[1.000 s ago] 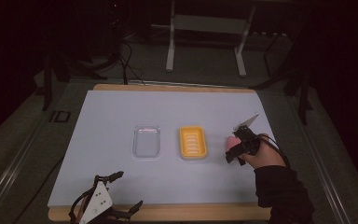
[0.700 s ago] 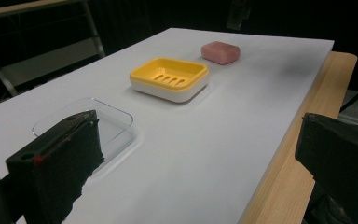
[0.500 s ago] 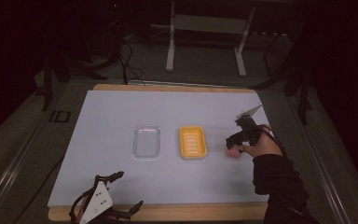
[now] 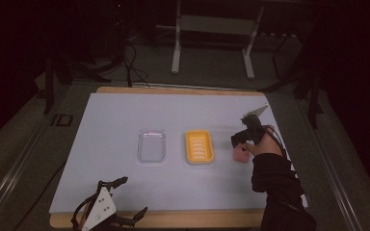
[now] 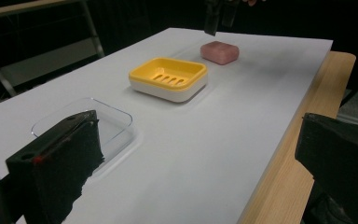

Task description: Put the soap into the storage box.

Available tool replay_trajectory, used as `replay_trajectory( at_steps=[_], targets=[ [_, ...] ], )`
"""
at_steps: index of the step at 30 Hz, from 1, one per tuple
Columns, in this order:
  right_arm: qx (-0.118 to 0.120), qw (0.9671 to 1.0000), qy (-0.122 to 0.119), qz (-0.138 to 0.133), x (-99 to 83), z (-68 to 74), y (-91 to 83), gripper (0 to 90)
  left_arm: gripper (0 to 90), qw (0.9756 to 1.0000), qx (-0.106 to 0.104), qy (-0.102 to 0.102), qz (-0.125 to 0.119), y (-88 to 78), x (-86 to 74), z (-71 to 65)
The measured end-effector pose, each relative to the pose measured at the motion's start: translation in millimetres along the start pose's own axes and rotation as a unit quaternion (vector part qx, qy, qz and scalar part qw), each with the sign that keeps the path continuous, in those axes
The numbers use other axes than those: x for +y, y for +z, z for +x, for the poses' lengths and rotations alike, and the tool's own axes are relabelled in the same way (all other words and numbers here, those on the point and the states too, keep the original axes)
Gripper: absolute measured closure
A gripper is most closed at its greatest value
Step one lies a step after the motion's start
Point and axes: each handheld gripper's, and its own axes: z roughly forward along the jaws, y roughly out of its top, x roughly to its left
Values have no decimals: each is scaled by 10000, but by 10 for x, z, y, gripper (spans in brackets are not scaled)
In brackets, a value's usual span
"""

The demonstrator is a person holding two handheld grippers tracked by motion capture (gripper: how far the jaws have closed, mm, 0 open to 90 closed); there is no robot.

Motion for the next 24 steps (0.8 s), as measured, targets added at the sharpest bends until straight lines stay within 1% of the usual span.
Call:
replay_trajectory(
  at_steps=[5, 9, 10, 13, 15, 21, 24],
  targets=[
    [8, 9997, 249, 82, 17, -38, 156, 198, 8, 10000, -8, 0, 3, 0, -2, -1],
    [43, 9992, 358, 152, 20, -38, 240, 228, 8, 10000, -12, -5, 0, -3, -3, 1],
    [63, 9989, 434, 183, 21, -40, 257, 245, 8, 10000, -16, -6, -3, -5, -3, -2],
    [7, 9983, 498, 305, 24, -39, 317, 304, 8, 10000, -19, 4, -4, -7, -1, -6],
    [-90, 9981, 504, 339, 25, -27, 353, 322, 8, 10000, -20, 9, 5, -6, -2, -6],
    [-221, 9974, 451, 510, 39, 3, 430, 337, 8, 10000, -23, -3, -2, -6, -4, -4],
    [-272, 9974, 433, 504, 47, 18, 451, 343, 8, 10000, -28, 3, 10, -4, -4, -5]
  ],
)
